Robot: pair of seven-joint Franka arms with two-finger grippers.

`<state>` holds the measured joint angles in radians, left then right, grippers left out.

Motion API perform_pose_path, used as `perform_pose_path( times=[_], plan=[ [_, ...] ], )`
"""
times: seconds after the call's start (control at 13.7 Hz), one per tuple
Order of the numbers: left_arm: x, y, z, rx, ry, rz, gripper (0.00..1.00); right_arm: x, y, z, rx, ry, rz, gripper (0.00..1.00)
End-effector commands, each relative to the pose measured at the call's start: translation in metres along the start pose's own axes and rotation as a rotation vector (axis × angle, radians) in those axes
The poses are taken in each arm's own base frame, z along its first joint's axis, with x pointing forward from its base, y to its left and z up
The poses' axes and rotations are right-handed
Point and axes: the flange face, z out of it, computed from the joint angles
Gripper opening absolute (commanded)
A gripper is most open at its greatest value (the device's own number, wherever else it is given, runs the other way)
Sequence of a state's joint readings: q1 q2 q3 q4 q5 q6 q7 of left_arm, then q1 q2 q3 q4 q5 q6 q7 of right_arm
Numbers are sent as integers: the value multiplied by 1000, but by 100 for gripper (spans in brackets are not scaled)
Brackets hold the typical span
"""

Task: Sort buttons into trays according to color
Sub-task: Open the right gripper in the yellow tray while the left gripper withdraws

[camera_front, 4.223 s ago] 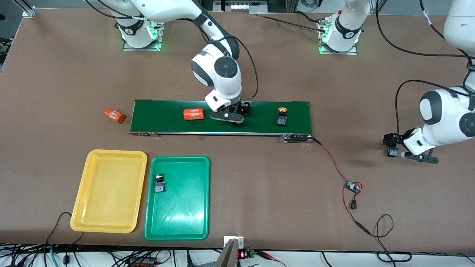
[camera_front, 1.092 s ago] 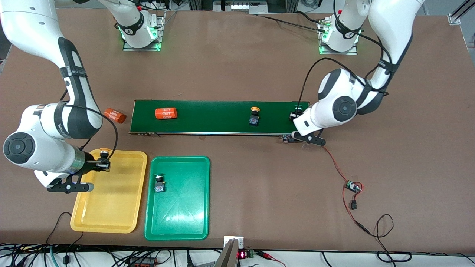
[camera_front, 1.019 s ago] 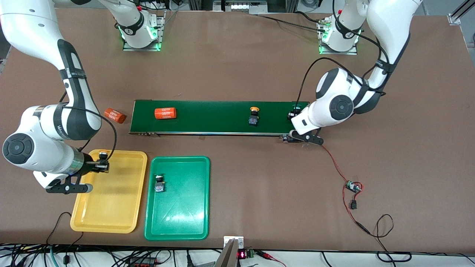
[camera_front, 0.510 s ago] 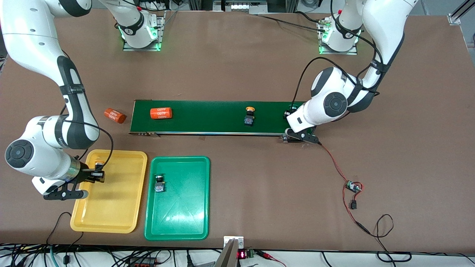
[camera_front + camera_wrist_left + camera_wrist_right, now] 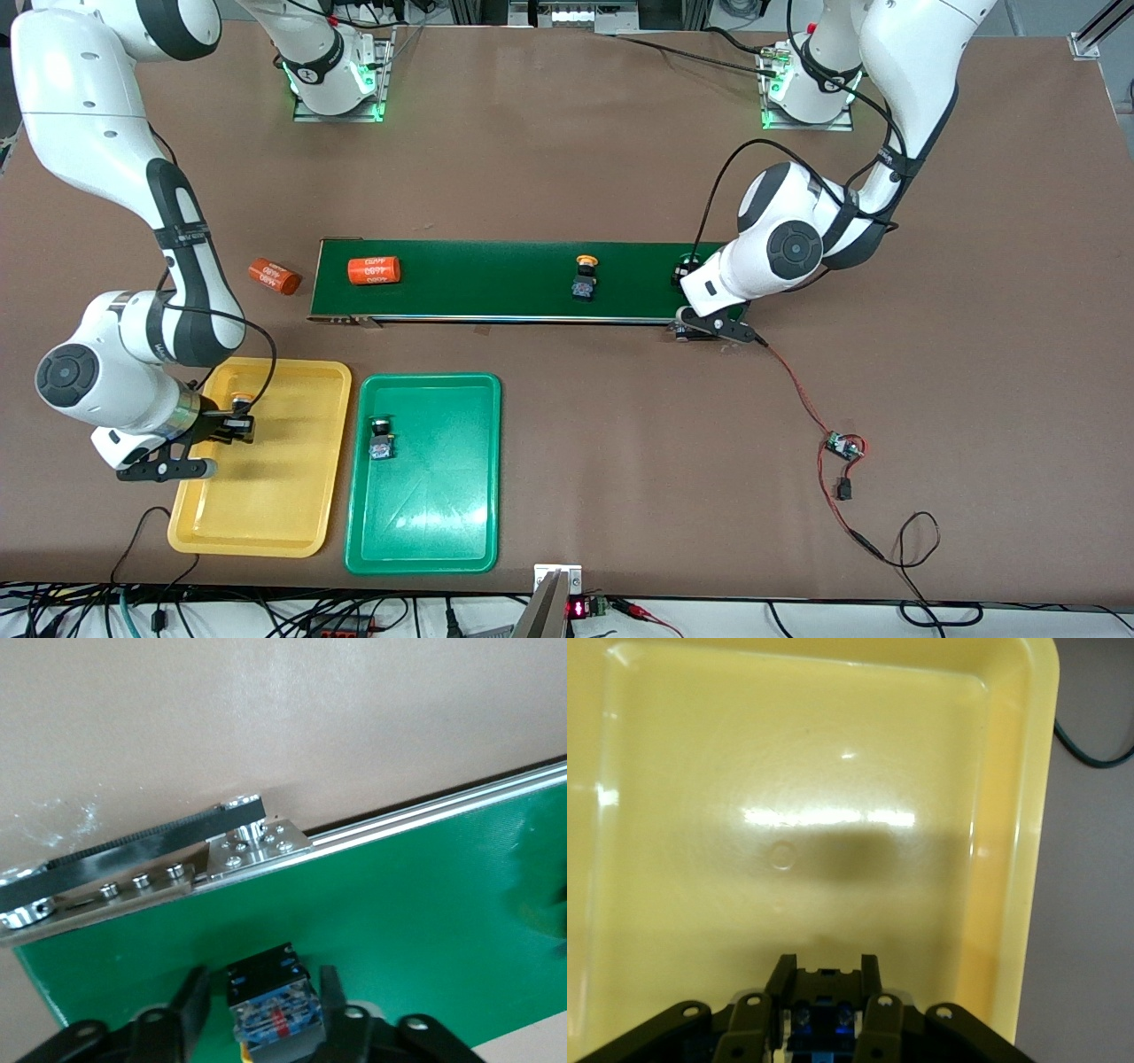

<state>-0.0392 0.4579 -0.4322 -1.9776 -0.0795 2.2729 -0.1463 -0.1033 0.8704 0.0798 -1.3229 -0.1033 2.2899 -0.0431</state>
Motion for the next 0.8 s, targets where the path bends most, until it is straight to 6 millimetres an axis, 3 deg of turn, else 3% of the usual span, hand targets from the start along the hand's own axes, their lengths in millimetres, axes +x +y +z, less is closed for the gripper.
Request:
perform_pose_path(
  times=[0.0, 0.07, 0.15, 0.22, 0.36, 0.51, 0.73],
  plan=[
    [-5, 9, -46, 20, 68, 12, 100, -1, 7, 8, -5, 1, -4, 13],
    [-9, 10, -70, 32, 80, 10, 100, -3, 9, 12, -4, -3, 0, 16],
    [-10, 8, -98, 46, 103, 12, 100, -3, 8, 13, -4, -6, 2, 25],
    [-6, -8, -128, 57, 149, -15, 100, -4, 8, 16, -3, -9, 5, 32],
    [0, -55, -180, 75, 180, -102, 100, -5, 8, 19, -3, -14, 8, 57],
    [3, -116, -234, 89, 201, -194, 100, -5, 7, 18, -3, -12, 7, 66],
    [-9, -173, -292, 102, 190, -301, 100, -4, 6, 13, 0, -11, 6, 67]
  ],
)
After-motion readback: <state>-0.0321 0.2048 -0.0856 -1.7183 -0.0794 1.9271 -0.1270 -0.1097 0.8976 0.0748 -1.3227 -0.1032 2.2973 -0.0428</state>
